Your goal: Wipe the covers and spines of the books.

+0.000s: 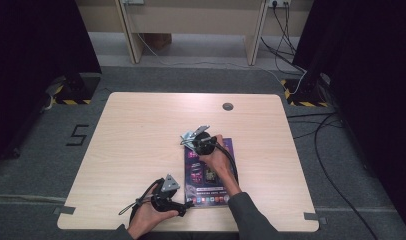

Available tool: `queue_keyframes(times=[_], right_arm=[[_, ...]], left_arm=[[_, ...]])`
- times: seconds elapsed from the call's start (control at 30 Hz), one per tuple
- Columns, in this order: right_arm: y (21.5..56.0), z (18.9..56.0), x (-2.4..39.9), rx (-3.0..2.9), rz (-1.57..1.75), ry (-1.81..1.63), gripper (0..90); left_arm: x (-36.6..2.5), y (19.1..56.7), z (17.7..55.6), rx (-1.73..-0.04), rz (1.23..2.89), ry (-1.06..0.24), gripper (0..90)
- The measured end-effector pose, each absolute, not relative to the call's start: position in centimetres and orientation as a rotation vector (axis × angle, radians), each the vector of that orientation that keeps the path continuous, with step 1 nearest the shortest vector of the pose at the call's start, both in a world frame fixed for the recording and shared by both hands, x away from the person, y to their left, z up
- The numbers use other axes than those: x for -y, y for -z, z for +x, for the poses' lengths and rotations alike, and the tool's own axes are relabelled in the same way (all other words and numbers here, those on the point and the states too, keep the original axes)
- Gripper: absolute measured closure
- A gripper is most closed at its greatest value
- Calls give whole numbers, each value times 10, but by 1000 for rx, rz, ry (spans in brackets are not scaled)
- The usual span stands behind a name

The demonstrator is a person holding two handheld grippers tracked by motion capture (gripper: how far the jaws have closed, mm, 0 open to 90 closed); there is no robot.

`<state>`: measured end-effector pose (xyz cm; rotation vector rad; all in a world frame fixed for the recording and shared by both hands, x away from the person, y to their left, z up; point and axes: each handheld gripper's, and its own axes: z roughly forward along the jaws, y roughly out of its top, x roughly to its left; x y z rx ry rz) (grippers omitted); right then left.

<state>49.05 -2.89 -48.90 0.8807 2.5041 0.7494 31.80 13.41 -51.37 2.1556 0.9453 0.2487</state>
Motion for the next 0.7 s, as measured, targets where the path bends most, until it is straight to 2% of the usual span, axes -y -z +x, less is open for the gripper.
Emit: queue_keyframes(times=[0.23,0.5,0.7], right_arm=[[489,481,29,-2516,853,-763,783],[490,449,29,-2605,747,-840,779],[491,454,41,-2578,796,-850,789]], left_arm=[[-134,514,318,-943,2158,-248,150],[-134,514,317,-948,2150,-254,149],[-135,515,317,-950,2143,-256,149]])
